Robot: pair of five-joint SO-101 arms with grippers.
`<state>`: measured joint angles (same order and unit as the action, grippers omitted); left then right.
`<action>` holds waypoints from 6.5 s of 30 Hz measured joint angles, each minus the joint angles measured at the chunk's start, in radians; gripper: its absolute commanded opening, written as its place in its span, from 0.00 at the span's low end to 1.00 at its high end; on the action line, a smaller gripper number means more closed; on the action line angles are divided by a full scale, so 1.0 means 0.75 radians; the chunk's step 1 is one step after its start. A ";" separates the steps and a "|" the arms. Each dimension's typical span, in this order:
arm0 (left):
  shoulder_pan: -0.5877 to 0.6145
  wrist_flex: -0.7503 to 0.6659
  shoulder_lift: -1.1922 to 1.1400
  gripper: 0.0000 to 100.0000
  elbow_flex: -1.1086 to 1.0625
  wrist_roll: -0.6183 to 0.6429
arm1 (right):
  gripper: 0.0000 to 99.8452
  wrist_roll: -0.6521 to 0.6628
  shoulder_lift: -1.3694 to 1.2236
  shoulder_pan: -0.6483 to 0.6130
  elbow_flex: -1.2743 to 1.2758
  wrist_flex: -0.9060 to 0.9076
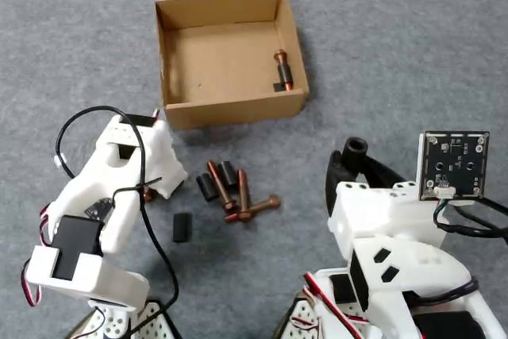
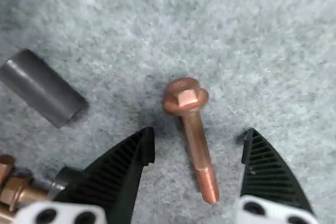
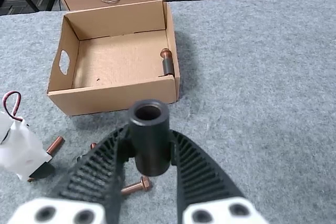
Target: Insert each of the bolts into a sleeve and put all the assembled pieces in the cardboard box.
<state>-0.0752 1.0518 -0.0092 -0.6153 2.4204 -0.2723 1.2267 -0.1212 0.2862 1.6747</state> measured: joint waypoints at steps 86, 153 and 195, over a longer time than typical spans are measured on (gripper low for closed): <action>0.278 0.135 0.000 0.02 0.100 -3.013 | 0.00 0.000 0.000 -0.002 -0.023 0.059; -0.231 0.827 0.921 0.02 1.193 -2.760 | 0.00 0.215 0.538 -0.348 0.874 -0.651; -0.810 -0.325 1.270 0.02 0.254 -2.934 | 0.00 0.094 0.538 -0.493 1.025 -0.681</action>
<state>-0.6828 0.8078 0.9436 -0.4250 0.2202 -0.2018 1.6303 -0.4910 1.0549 1.1638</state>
